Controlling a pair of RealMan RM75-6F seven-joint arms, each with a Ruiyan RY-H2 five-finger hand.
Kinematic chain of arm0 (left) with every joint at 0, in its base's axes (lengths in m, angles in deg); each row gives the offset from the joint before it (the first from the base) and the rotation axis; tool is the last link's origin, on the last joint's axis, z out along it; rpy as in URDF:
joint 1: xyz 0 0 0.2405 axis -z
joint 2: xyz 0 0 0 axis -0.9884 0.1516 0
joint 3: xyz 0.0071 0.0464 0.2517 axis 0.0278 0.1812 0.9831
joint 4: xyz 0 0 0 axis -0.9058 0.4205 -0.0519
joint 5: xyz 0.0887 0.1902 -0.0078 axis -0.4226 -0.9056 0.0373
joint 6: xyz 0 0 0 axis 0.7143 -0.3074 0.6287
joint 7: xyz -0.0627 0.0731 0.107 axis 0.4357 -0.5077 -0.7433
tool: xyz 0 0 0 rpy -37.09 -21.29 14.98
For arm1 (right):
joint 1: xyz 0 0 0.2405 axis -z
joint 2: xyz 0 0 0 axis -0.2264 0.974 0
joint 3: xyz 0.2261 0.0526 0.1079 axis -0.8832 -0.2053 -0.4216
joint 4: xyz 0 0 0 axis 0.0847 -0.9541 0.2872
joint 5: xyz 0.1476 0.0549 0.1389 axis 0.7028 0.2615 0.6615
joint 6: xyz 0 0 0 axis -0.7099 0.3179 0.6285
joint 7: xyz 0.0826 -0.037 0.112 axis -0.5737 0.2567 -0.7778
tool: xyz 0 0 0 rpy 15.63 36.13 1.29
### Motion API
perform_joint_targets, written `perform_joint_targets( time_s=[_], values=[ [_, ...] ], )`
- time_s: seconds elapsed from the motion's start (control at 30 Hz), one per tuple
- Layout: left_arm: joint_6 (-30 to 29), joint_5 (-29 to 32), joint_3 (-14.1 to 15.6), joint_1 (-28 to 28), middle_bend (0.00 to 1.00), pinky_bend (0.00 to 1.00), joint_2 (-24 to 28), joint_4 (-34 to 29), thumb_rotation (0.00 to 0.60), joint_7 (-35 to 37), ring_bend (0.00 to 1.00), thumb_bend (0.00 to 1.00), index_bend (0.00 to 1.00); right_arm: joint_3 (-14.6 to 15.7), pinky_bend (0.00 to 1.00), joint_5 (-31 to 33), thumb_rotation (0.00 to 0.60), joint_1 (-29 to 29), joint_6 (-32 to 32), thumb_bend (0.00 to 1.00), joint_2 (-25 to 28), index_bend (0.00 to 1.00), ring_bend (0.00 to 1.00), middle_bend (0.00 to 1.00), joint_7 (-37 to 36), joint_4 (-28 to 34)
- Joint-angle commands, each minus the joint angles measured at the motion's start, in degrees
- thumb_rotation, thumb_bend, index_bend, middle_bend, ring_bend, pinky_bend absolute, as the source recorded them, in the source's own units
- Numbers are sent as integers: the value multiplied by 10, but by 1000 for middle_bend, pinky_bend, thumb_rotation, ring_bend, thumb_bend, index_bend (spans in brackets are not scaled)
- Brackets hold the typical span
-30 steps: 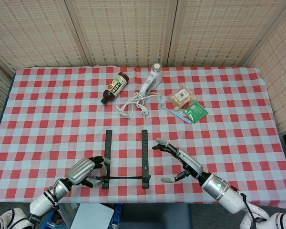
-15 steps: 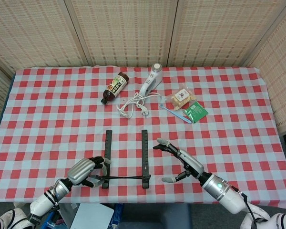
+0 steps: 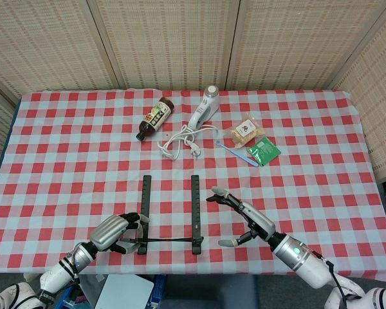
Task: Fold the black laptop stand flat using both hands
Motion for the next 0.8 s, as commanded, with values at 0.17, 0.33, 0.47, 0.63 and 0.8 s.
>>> perform_joint_targets(
  time_s=[0.17,0.33,0.47,0.63,0.8],
  values=[
    [2,1,-1,0,240,318,-1,1,600,-2,208,351,523,0,71,-1,600,1,2,53,1,36,34,153,1,1],
    [4,1,-1,0,240,318,-1,3,600,-4,209,351,527,4,71,1,600,2,-4,53,-1,36,34,153,7,-1],
    [1,-2,0,0,240,318,0,3,600,-2,209,351,530,7,71,8,600,3,-14,53,-4,36,34,153,72,-5],
    [0,-6,2,0,239,318,1,4,600,0,207,351,510,6,71,44,600,4,-46,53,-8,84,34,157,212,16],
    [-1,-7,2,1,239,318,0,4,600,0,205,351,500,-12,71,144,600,-5,-90,53,-27,195,34,191,367,44]
  ],
)
